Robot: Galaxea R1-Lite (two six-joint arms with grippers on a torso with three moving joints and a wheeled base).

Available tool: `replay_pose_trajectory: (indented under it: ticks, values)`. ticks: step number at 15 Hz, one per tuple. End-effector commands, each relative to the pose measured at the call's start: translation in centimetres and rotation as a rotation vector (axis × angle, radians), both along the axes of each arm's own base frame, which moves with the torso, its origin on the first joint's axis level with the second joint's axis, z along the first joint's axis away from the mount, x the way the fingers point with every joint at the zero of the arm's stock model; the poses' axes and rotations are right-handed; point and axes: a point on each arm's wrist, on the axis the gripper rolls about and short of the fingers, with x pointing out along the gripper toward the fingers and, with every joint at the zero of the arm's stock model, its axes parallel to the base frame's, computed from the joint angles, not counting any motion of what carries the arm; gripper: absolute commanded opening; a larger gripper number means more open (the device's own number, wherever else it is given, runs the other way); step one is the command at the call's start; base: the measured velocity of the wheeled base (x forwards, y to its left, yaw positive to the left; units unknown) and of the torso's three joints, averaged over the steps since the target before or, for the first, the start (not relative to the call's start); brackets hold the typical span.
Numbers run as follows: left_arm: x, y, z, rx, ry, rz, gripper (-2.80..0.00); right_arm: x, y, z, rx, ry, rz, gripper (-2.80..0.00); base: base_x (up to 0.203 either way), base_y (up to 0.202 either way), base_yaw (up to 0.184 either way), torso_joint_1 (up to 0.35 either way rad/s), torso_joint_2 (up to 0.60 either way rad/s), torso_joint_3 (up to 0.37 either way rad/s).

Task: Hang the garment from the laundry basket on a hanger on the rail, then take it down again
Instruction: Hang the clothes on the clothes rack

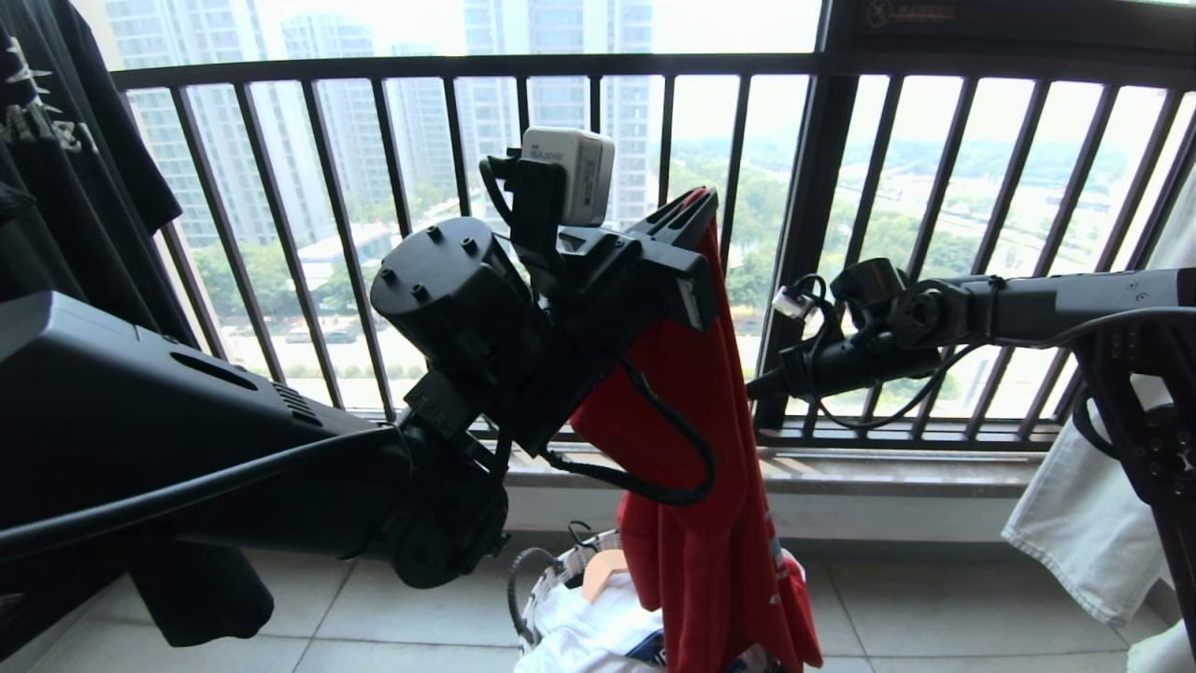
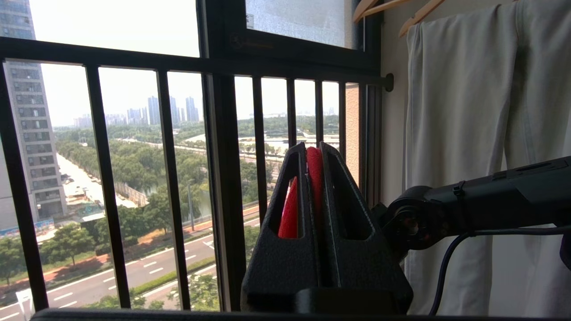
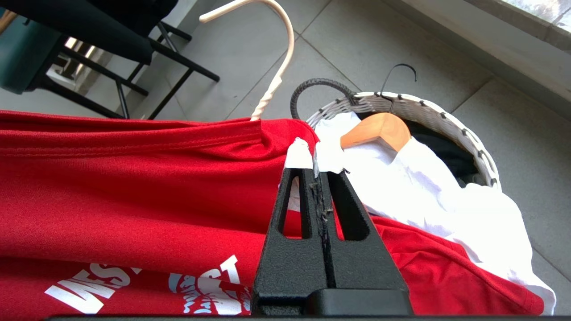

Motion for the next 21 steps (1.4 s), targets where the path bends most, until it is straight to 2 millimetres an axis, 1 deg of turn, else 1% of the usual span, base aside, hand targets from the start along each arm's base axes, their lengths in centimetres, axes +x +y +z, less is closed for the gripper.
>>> replay_pose_trajectory:
  ticks: [1,2,5,8,12,14,17,21]
  values:
    - [-0.1,0.0,0.1,-0.006,-0.005,-0.002,-2.8,0.4,1.1,-0.7,0.004,-0.012,0.027,-2.8,0.0,0.0,0.0,0.0,0.0,0.0]
    - [-0.2,0.0,0.0,-0.005,-0.004,-0.006,-2.8,0.4,1.5,-0.7,0.005,-0.023,0.034,0.0,0.0,0.0,0.0,0.0,0.0,0.0]
    - [-0.3,-0.2,-0.1,-0.004,0.0,-0.01,-2.8,0.5,3.2,-0.7,0.009,-0.063,0.068,0.0,0.0,0.0,0.0,0.0,0.0,0.0]
    - [-0.4,-0.2,0.0,-0.006,-0.002,-0.012,-2.8,1.1,4.2,-1.4,0.012,-0.1,0.085,0.0,0.0,0.0,0.0,0.0,0.0,0.0]
    - [-0.4,-0.2,0.0,-0.006,-0.003,-0.013,-2.8,1.3,4.6,-1.7,0.013,-0.107,0.092,0.0,0.0,0.0,0.0,0.0,0.0,0.0]
    - [-0.4,-0.3,0.0,-0.004,-0.002,-0.013,-2.8,1.7,4.9,-2.6,0.014,-0.112,0.097,0.0,0.0,0.0,0.0,0.0,0.0,0.0]
    - [-0.5,-0.3,0.0,-0.004,-0.002,-0.014,-2.8,2.0,5.8,-3.5,0.016,-0.125,0.114,0.0,0.0,0.0,0.0,0.0,0.0,0.0]
    - [-0.8,-0.5,0.0,-0.005,-0.003,-0.024,-2.8,1.9,6.9,-3.8,0.015,-0.129,0.132,0.0,0.0,0.0,0.0,0.0,0.0,0.0]
